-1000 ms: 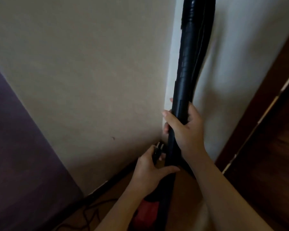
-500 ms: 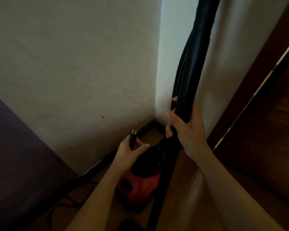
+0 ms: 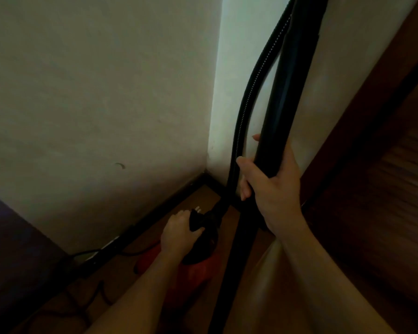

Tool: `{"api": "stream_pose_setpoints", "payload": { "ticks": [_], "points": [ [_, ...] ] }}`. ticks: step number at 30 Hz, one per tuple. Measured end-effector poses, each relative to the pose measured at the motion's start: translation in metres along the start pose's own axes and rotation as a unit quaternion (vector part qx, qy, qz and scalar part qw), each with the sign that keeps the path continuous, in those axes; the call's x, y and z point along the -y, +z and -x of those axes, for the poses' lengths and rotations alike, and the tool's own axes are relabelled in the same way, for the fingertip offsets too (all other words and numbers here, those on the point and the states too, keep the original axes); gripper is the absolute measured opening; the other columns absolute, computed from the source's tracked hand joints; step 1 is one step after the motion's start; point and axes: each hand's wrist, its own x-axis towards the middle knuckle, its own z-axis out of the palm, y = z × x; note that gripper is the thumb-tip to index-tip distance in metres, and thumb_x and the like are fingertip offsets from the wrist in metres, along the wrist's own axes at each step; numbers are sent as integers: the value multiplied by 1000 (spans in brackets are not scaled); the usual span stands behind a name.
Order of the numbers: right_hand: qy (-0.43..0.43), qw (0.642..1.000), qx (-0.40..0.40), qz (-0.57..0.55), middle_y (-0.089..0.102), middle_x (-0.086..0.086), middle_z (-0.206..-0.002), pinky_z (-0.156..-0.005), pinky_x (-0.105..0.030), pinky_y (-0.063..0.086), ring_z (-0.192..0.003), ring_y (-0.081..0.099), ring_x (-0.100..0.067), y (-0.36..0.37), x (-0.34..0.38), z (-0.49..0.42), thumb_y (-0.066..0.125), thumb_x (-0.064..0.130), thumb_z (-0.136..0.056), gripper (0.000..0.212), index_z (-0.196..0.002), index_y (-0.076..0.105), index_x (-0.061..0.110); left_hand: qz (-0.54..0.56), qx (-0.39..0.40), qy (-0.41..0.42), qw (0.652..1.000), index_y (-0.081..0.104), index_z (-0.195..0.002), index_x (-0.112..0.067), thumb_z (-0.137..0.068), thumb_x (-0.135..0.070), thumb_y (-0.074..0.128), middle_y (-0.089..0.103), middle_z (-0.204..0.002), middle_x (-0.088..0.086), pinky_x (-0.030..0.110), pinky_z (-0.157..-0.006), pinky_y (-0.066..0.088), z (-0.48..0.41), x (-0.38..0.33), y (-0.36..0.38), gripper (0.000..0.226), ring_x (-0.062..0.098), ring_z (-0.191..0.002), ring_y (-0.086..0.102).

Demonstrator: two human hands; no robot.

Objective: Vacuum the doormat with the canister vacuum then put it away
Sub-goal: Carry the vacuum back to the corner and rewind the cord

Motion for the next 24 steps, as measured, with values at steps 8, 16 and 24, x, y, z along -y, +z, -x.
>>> {"api": "stream_pose_setpoints", "payload": {
  "ticks": [8,16,24],
  "points": [
    [18,1000,-4,-1,54,-12,-67,-44,-42,48,-41,48,-25,2,1,7,65,5,-96,22,-103,53,22,116,114,-38,986,64,-89,-13,-81,-34,66,70,-89,7,32,-68,52,-11,3,-5,22,23,-84,67],
    [48,998,7,-36,50,-10,-67,-44,-39,47,-42,47,-24,13,23,23,64,2,-96,18,-104,54,16,165,152,-54,973,60,-89,-21,-83,-23,68,66,-87,-1,22,-56,48,23,4,-41,10,11,-77,66],
    [94,994,10,-52,48,-21,-65,-46,-35,46,-40,48,-25,14,170,-25,64,0,-96,17,-105,56,12,136,106,-103,980,62,-97,-8,-82,-16,71,63,-87,3,31,-65,47,98,-66,-186,19,20,-82,63]
  ]
}}
